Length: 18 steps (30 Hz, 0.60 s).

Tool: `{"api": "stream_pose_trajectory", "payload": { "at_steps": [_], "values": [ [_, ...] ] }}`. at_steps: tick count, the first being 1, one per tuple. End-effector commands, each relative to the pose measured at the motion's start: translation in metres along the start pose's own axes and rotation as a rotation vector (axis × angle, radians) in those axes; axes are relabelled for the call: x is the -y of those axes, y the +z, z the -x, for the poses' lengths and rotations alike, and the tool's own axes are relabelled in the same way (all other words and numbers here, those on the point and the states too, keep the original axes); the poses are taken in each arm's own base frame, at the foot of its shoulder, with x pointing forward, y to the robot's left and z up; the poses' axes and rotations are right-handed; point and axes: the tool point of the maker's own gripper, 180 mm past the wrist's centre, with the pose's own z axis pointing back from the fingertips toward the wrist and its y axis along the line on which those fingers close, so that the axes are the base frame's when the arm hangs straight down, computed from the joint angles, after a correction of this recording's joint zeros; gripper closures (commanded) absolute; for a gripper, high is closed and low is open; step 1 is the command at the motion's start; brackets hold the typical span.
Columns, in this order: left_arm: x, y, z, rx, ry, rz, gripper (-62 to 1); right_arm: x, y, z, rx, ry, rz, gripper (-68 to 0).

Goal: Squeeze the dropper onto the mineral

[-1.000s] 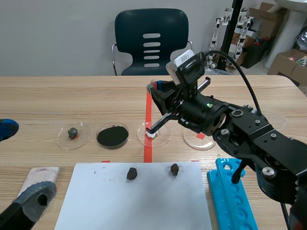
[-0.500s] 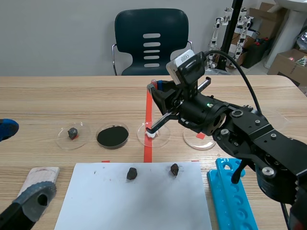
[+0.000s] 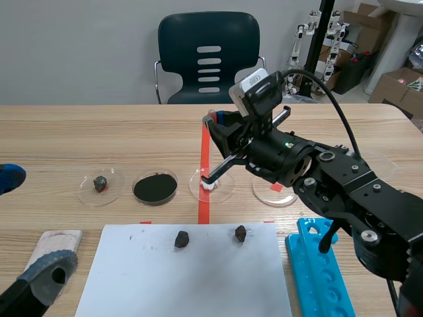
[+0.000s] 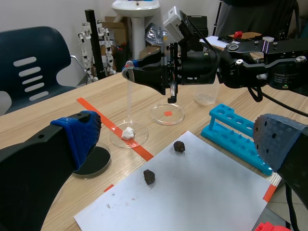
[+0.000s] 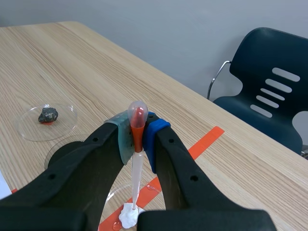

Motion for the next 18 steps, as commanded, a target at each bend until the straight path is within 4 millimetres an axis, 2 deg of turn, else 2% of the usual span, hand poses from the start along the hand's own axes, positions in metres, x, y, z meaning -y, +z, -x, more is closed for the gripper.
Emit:
{"api": "stream_pose_trajectory", "payload": {
  "at_steps": [1, 15, 18],
  "values": [
    [-0.0008, -0.0011, -0.0089, 0.032, -0.003, -0.003, -62.3, 0.0073, -0.0050, -0.0139, 0.039, 0.016, 0.005, -0.4],
    [-0.0008, -0.0011, -0.0089, 0.032, -0.003, -0.003, -62.3, 0.0079, -0.0049, -0.0147, 0.043, 0.012, 0.007, -0.4],
    [-0.0008, -0.0011, -0.0089, 0.032, -0.003, -0.003, -62.3, 0.0101, -0.0037, -0.0208, 0.064, -0.012, 0.011, -0.4]
  ]
}}
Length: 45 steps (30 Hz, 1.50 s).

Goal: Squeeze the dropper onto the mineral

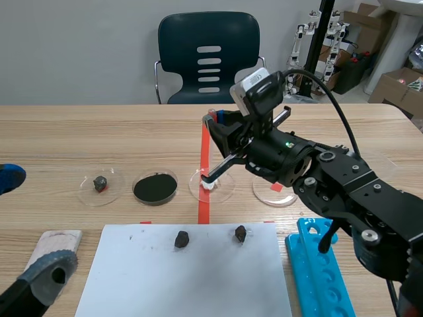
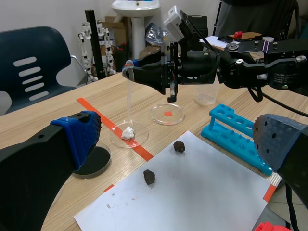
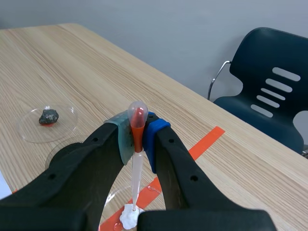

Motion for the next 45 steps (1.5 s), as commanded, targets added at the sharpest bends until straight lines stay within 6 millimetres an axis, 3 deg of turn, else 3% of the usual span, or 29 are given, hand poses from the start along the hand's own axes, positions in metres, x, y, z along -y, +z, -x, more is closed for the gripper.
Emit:
{"api": "stream_pose_trajectory", "payload": {
  "at_steps": [1, 10, 17, 25, 33, 45],
  "values": [
    [-0.001, -0.001, -0.009, 0.032, -0.003, -0.003, -62.3, 0.009, -0.003, -0.022, 0.062, 0.008, 0.002, -0.4],
    [-0.001, -0.001, -0.009, 0.032, -0.003, -0.003, -62.3, -0.004, 0.015, -0.047, 0.083, 0.020, -0.036, -0.4],
    [-0.001, -0.001, -0.009, 0.032, -0.003, -0.003, -62.3, -0.024, 0.048, -0.079, 0.099, 0.071, -0.067, -0.4],
    [-0.001, -0.001, -0.009, 0.032, -0.003, -0.003, -62.3, -0.025, 0.088, -0.109, 0.085, 0.080, -0.009, -0.4],
    [-0.001, -0.001, -0.009, 0.032, -0.003, -0.003, -62.3, -0.019, 0.118, -0.117, 0.058, 0.070, 0.058, -0.4],
    [-0.001, -0.001, -0.009, 0.032, -0.003, -0.003, -62.3, -0.014, 0.123, -0.117, 0.048, 0.074, 0.079, -0.4]
  ]
}}
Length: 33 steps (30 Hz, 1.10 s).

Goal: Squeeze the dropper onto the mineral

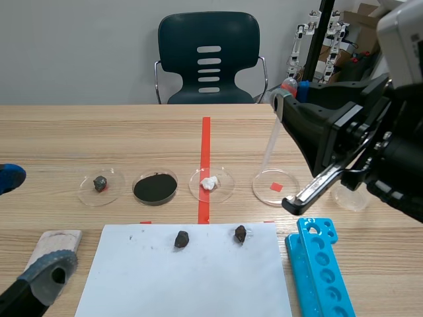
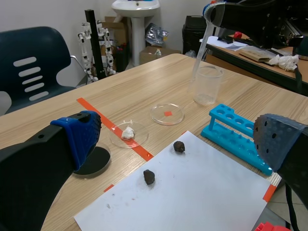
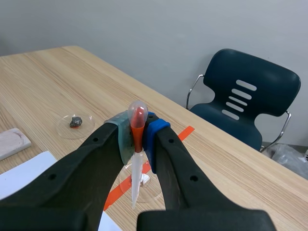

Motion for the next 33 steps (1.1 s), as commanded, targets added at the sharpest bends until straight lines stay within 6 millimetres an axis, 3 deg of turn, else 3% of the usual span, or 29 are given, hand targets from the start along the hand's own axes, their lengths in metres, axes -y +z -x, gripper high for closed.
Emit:
{"api": "stream_pose_trajectory", "payload": {
  "at_steps": [1, 33],
  "values": [
    [-0.0008, -0.0011, -0.0089, 0.032, -0.003, -0.003, -62.3, 0.0049, -0.0026, -0.0114, 0.036, 0.013, 0.006, -0.4],
    [-0.0008, -0.0011, -0.0089, 0.032, -0.003, -0.003, -62.3, 0.0063, -0.0025, -0.0151, 0.056, -0.023, 0.013, -0.4]
  ]
}}
